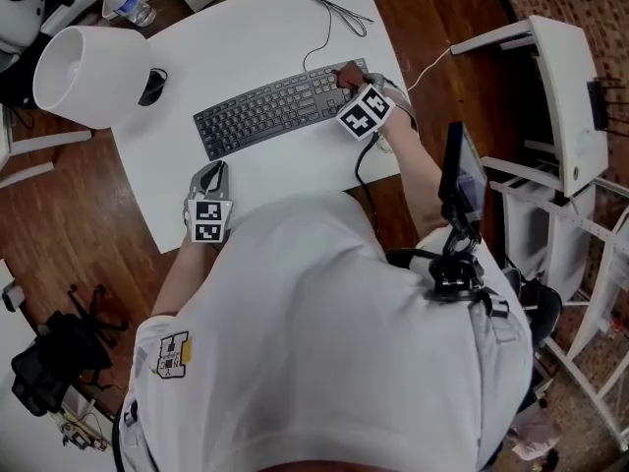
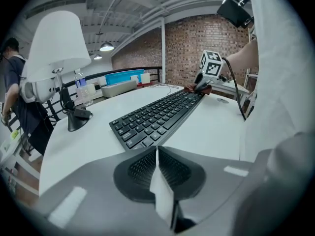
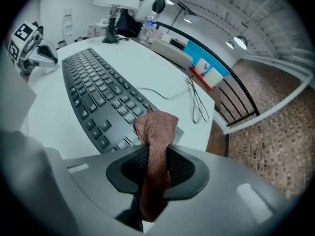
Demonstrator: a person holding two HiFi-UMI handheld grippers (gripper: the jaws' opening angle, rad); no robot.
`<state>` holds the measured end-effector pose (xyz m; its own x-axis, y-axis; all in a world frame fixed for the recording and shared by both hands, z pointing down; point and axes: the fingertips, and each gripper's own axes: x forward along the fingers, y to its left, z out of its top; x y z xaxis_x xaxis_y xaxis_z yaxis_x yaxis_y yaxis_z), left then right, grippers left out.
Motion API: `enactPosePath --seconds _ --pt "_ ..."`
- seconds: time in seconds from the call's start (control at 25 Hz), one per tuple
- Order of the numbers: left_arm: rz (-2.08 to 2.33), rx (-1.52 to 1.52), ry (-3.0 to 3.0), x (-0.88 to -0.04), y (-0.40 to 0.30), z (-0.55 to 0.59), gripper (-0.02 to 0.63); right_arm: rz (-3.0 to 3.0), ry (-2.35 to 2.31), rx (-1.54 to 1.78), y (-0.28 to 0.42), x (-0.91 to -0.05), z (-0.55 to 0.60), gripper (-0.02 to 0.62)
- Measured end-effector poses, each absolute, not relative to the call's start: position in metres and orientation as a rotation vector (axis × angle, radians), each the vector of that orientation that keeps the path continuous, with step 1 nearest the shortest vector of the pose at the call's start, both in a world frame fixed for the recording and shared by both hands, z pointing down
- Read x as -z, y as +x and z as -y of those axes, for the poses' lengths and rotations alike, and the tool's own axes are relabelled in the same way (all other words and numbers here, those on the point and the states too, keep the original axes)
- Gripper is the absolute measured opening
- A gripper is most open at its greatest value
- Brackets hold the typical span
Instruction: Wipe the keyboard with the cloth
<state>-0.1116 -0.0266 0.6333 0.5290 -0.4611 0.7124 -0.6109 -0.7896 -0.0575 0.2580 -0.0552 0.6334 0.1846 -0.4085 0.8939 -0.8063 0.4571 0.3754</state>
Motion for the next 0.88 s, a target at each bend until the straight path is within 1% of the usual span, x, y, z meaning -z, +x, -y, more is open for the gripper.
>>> enactPosePath --seconds 0.08,0.16,0.24,0.32,0.44,0.6,0.68,0.8,0.88 --pt "0.911 -1.109 2.572 -0.632 -0.108 0.026 0.000 1.381 1.189 -0.428 0.287 -0.633 0.047 0.091" --pt "0.912 -1.113 2.569 -0.631 -0.107 0.023 0.000 1.350 1.204 -0.442 0.302 -0.633 0.042 0.091" --pt "0.922 -1.112 2.565 -0.630 -0.109 0.020 0.000 1.352 1.199 -0.430 0.297 -0.630 0.042 0.091" --pt "0.933 -1.106 2.559 -0.630 -0.114 0.017 0.000 1.398 1.175 -0.393 0.270 -0.621 0.050 0.091" --pt "0.950 -1.095 2.546 -0.630 -0.129 0.014 0.000 1.542 1.080 -0.294 0.183 -0.606 0.070 0.091" --pt "0.983 -1.077 2.525 -0.628 -0.154 0.008 0.000 1.765 0.823 -0.119 0.023 -0.601 0.085 0.091" --pt "0.995 -1.074 2.515 -0.626 -0.163 0.002 0.000 1.836 0.690 -0.030 -0.044 -0.603 0.083 0.091" --pt "1.010 -1.082 2.494 -0.625 -0.179 -0.005 0.000 1.871 0.546 0.057 -0.108 -0.616 0.078 0.091" --pt "1.019 -1.090 2.480 -0.625 -0.193 -0.007 0.000 1.861 0.509 0.061 -0.127 -0.628 0.076 0.091"
